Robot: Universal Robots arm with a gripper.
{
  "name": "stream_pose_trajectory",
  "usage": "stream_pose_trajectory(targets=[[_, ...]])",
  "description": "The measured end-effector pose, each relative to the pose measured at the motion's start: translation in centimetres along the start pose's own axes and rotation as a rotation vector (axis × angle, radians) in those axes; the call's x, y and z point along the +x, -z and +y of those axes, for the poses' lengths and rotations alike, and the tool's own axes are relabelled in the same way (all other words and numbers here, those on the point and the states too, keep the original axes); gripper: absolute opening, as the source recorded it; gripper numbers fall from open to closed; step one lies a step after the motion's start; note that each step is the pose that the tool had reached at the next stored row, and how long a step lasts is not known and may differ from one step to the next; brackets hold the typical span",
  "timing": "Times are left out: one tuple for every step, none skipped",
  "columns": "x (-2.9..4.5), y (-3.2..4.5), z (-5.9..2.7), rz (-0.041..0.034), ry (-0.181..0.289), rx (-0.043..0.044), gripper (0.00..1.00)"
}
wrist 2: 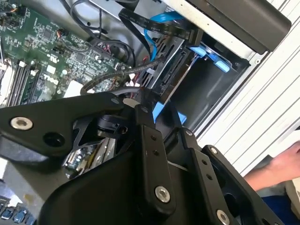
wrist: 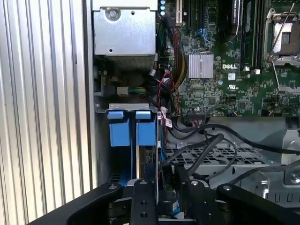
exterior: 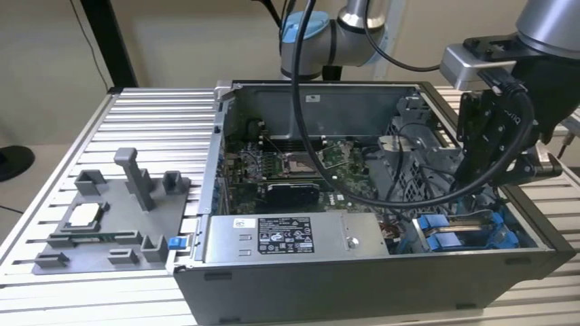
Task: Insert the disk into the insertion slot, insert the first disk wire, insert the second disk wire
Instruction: 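Insert the first disk wire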
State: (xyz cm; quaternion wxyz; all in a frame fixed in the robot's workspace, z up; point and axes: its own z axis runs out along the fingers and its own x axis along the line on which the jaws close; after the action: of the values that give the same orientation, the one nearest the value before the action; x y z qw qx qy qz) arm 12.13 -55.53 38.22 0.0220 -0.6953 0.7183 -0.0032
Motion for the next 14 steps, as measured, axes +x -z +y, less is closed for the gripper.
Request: stream_pose_trajectory(targets=[[0.00,-0.01,0.02,-0.0025,0.000,0.0008,1.00],[0.00,-0.03,0.04,-0.0058,0.000,0.0018,1.00],[0.00,-0.04,0.05,-0.0085,0.000,0.0028,1.00],[0.00,-0.05,0.05,-0.0104,0.000,0.0032,0.00],[-0.01,-0.05,0.05,-0.0105,0.000,0.0033,0.00],[-0.01,-0.05,0.05,-0.0106,0.000,0.0034,0.00],[-0.01,-0.05,0.05,-0.0107,0.000,0.0033,0.00],[0.00,-0.05,0.05,-0.0106,0.000,0.0034,0.00],[0.00,-0.04,0.05,-0.0106,0.000,0.0034,0.00],[0.00,-0.04,0.05,-0.0106,0.000,0.0033,0.00],[0.00,-0.05,0.05,-0.0107,0.000,0.0034,0.00],[0.00,-0.04,0.05,-0.0107,0.000,0.0033,0.00],[0.00,-0.05,0.05,-0.0108,0.000,0.0034,0.00],[0.00,-0.05,0.05,-0.0108,0.000,0.0034,0.00]])
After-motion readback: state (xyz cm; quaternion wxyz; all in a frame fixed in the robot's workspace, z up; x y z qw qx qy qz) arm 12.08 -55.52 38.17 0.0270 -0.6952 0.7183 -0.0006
